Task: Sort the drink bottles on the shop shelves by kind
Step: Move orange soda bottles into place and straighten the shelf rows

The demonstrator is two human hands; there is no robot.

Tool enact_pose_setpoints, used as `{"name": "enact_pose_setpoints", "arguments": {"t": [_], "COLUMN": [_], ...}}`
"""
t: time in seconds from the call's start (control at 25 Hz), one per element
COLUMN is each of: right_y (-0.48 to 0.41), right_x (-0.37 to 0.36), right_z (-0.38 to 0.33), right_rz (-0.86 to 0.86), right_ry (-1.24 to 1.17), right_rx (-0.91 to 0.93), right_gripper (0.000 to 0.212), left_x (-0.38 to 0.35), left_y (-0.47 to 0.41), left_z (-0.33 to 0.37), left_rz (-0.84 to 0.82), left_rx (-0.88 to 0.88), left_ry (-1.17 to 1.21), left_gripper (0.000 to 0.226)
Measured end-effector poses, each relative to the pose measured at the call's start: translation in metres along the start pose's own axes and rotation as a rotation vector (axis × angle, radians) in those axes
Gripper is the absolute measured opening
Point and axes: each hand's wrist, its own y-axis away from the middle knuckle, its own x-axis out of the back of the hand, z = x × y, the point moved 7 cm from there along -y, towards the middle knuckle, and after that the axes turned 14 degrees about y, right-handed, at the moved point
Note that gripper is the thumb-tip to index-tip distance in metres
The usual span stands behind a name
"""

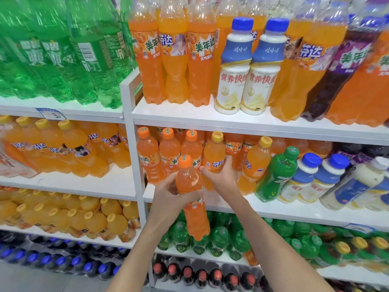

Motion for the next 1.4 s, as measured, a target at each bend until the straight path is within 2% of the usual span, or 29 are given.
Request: {"name": "enact_pose_setpoints", "arguments": {"t": [0.12,0.24,0.44,0.6,0.76,1.04,1.16,1.4], "right_y": [0.017,0.044,0.069,0.084,0.095,0.105,0.105,0.109], "right_x": [0.007,0.014,0.035,0.051,0.057,0.066,0.069,0.067], "right_z": [0.000,0.012,0.030,0.035,0.046,0.059,0.063,0.062], "right_rz": [0.006,0.016,0.077,0.107,0.123,0.127,0.131,0.119], "right_ry": [-0.089,-0.211,-0.296,-0.292,-0.296,-0.250,-0.251,-0.260], "right_rx": [0.021,-0.013,0.015,0.034,-0.003,-0.007,-0.018,-0.017], "right_gripper": [0.076,0.063,0.072,0.061,0.050,0.059,0.059,0.065], "left_x": [-0.003,-0.006,-0.009,-0.030,-0.050,-0.075,-0.081,-0.088], "left_y": [-0.002,-0.003,-0.008,-0.018,-0.039,-0.059,-0.065,-0.076], "left_z": [0.000,0.004,-0.001,-0.010,-0.028,-0.030,-0.034,-0.037], "left_rz": [0.012,0.025,0.068,0.086,0.147,0.228,0.238,0.260], "left_rx": [0.010,0.006,0.004,-0.017,-0.036,-0.125,-0.145,-0.188], "left_ry": [0.015,0.026,0.025,0.041,-0.004,-0.065,-0.131,-0.202], "left_gripper": [0.041,0.044,0.039,0.048,0.075,0.066,0.076,0.079]}}
